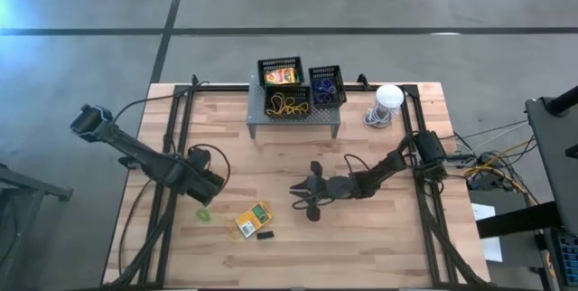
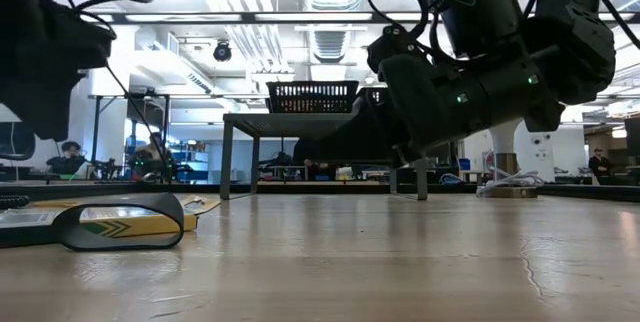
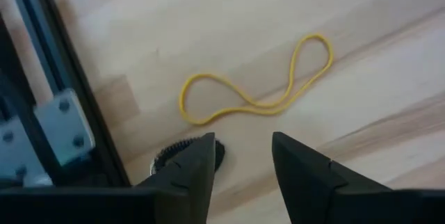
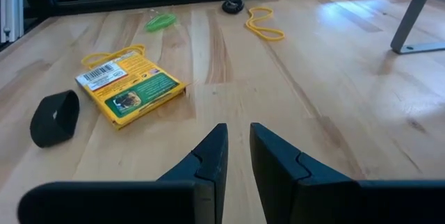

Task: Pick & Place Office Desk Supplies
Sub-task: Put the black spring keychain into the right black bin

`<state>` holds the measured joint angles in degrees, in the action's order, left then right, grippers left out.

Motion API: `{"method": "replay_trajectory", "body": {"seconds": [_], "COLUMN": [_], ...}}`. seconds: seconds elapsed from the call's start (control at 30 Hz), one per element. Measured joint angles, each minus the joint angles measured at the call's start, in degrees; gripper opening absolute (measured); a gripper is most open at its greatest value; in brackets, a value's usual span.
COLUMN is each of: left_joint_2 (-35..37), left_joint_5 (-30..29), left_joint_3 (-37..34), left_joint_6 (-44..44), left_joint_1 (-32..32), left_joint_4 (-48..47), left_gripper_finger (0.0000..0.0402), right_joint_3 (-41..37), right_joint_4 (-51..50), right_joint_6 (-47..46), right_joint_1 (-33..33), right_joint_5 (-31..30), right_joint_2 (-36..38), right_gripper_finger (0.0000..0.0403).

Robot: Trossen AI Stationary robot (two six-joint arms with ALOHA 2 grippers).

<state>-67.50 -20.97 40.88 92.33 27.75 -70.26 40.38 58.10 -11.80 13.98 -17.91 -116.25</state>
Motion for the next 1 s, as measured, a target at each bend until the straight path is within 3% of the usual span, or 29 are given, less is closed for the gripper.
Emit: {"method": "replay_trajectory", "body": {"seconds": [0.1,0.37,0.7,0.9,1.0], "left_joint_2": [-0.01,-2.17,-13.61,-17.90,-18.27], "left_joint_5": [5.20,13.47,21.87,23.58,23.57], "left_joint_3": [-0.38,-0.67,-0.69,-0.73,-1.84], "left_joint_6": [1.19,-8.04,-18.45,-20.82,-23.62], "left_joint_1": [-1.91,-10.86,-19.64,-21.86,-22.68], "left_joint_4": [0.31,1.99,2.22,2.37,7.35], "left_gripper_finger": [0.0155,0.0154,0.0154,0.0153,0.0145], "right_joint_3": [-0.02,-0.02,-0.02,-0.02,-0.02], "right_joint_4": [-0.97,-0.94,-1.18,-1.22,-1.22], "right_joint_6": [-0.46,0.25,3.00,3.01,2.96], "right_joint_1": [0.02,0.00,0.00,0.00,0.02], "right_joint_5": [0.02,-0.03,-0.05,-0.05,-0.02], "right_joint_2": [0.00,0.00,0.00,0.00,0.00], "right_gripper_finger": [0.0061,0.0061,0.0061,0.0061,0.0061]}}
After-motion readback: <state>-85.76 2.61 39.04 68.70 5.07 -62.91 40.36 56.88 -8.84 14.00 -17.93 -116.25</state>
